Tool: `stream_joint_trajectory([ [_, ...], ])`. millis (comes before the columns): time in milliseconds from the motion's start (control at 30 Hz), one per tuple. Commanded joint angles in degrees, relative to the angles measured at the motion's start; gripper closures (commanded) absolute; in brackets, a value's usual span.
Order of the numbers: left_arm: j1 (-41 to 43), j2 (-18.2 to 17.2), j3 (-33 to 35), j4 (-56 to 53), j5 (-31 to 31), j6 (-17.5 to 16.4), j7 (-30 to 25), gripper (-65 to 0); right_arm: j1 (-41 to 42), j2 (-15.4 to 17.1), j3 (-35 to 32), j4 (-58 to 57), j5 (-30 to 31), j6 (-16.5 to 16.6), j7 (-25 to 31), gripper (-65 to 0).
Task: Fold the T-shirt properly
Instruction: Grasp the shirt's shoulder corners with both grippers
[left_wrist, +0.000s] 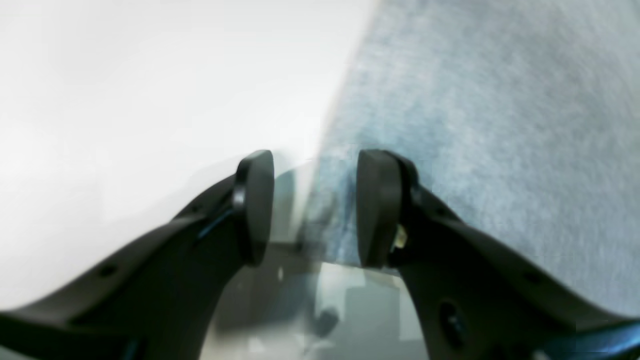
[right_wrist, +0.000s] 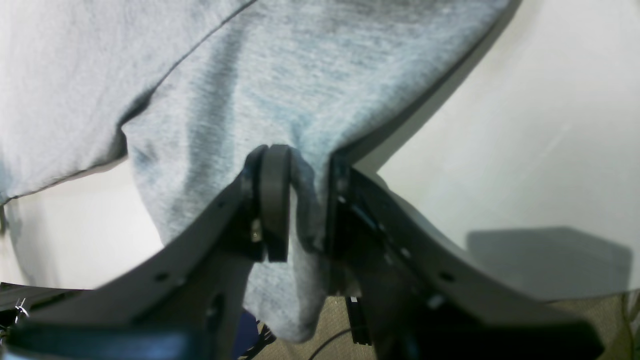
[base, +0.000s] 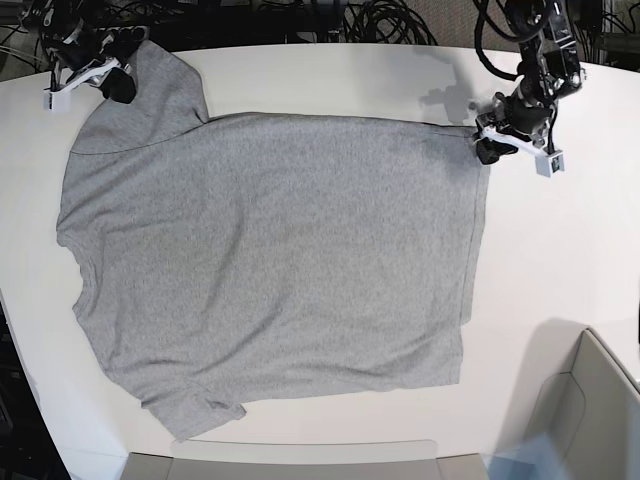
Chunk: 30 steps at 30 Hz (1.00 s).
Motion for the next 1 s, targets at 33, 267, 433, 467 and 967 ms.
stream_joint_trajectory([
  [33,0.27,-0.02,0.04,-0.13,0.26,-1.90,4.29,-27.8,-0.67,0.65,0.21,0.02,-2.69,-0.59,-2.06,-11.8],
  [267,0.27,0.51,0.48,-0.30,-3.17,-4.62,5.43,-26.4,-0.67,0.83,-2.07,1.16,-3.74,-0.59,-1.97,-11.6],
  [433,0.10,-0.10,2.94,-1.27,-2.90,-4.71,5.34,-9.7,-0.23,0.91,-5.50,4.24,-8.31,-0.59,-1.97,-1.7],
  [467,0.10,-0.10,2.85,-1.89,-2.90,-4.71,5.34,-4.3,-0.14,0.91,-5.68,4.86,-9.02,-0.59,-1.97,0.0],
  [967,6.52,-3.18,-5.85,-1.89,-3.43,-4.80,4.73,0.0,-8.67,3.55,-1.10,15.41,-6.47,-0.59,-2.23,0.0],
])
